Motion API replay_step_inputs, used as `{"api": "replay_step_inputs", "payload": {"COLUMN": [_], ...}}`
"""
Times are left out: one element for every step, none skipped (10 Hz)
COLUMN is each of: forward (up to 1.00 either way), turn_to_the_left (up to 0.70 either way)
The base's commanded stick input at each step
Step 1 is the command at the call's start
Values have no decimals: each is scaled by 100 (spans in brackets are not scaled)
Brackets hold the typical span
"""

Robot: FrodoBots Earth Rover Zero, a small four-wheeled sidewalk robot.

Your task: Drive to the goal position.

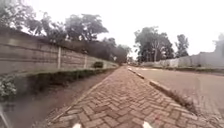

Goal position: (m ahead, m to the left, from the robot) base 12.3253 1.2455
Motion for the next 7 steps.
{"api": "replay_step_inputs", "payload": {"forward": [70,70,70,70,70,70,70], "turn_to_the_left": [6,4,5,10,1,6,11]}}
